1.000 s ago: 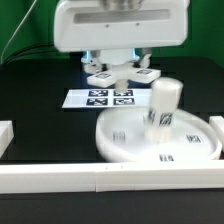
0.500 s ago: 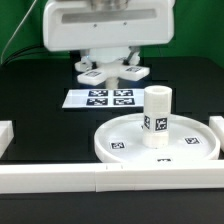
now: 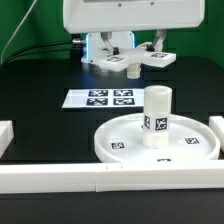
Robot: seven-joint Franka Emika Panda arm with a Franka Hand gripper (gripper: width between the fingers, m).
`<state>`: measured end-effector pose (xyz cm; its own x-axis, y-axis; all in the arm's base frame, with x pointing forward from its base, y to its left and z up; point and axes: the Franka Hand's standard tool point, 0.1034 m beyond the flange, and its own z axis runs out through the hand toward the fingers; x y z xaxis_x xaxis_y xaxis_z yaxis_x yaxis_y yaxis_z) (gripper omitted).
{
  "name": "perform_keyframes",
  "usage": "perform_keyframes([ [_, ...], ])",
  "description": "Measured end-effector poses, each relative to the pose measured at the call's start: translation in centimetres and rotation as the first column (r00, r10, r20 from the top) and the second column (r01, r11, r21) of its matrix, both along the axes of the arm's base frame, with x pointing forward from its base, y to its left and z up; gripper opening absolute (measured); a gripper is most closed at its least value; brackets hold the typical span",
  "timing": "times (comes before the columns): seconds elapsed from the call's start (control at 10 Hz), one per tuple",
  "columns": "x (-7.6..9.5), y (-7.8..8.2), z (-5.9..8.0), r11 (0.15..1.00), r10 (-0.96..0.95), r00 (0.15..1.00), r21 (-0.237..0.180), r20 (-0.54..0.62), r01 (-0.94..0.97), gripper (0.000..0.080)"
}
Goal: Assemble round table
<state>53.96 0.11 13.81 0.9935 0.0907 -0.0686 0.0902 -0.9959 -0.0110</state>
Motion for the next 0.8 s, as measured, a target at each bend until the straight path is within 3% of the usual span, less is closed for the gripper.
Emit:
perform_keyframes([
  [0.2,0.4,0.5,0.0,0.996,0.085,0.996,-0.022,-0.031,-0.086,0.0446],
  [0.4,2.1,1.2,-1.3,0.988,0.150,0.983,-0.024,-0.107,-0.153,0.0446],
  [0.7,2.2,1.3,-1.4,0.988,0.150,0.983,-0.025,-0.105,-0.153,0.0446],
  [0.8,2.5,2.0,-1.2,0.987,0.153,0.984,-0.031,-0.089,-0.156,0.0446],
])
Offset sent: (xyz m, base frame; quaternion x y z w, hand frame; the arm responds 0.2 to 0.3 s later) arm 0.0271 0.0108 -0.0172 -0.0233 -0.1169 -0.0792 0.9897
